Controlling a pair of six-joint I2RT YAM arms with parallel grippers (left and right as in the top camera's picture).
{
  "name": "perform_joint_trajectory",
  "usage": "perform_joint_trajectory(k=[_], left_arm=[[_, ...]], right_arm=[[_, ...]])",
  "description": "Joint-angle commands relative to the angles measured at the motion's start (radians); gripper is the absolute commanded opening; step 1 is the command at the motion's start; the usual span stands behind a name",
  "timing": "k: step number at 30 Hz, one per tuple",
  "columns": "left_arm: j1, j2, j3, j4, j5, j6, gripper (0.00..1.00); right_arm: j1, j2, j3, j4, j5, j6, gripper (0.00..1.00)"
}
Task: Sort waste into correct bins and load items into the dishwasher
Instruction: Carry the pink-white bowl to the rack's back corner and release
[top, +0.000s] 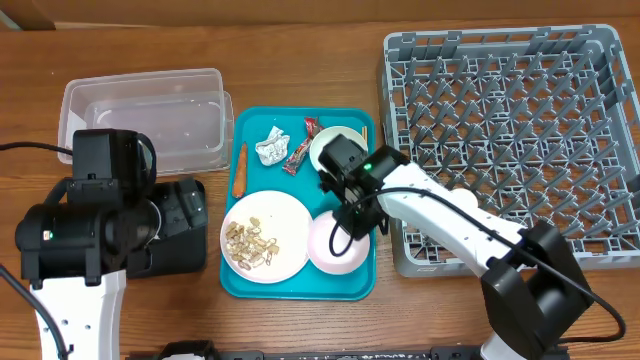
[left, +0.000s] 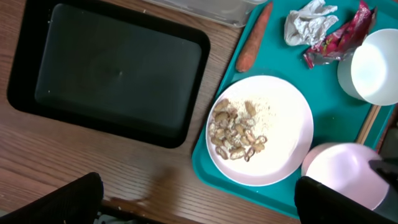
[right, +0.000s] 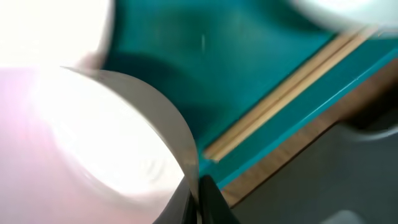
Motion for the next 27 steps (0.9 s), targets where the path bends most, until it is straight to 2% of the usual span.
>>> perform_joint_trajectory(k=[1,10,15,19,24,27], left_arm=[[-0.007,0.012,0.005,0.002,-0.017,-0.021,1.0],[-0.007,0.046,0.005,0.002,-0.017,-0.021,1.0],[-0.007,0.07,0.005,0.002,-0.017,-0.021,1.0],[-0.007,0.08,0.005,0.002,-0.017,-0.021,1.0],[-0.007,0.092,0.005,0.002,-0.017,-0.021,1.0],[-0.007,0.093,0.005,0.002,-0.017,-0.021,1.0]], right_arm=[[0.0,-0.03,0.1,-0.005,0.03,0.065,0.04],[-0.003,-0.125,0.241,-0.092,0.417,0.369,0.04],[-0.023,-0.177,0.245,-0.213,0.888,0.718,0.04],[-0.108,-0.176,0.228,-0.295,1.107,0.95,0.04],[-0.231,-0.151,0.211,-0.227,1.236,0.961,0.04],[-0.308,-0.117,0.211,-0.139,1.262,0.88,0.04]])
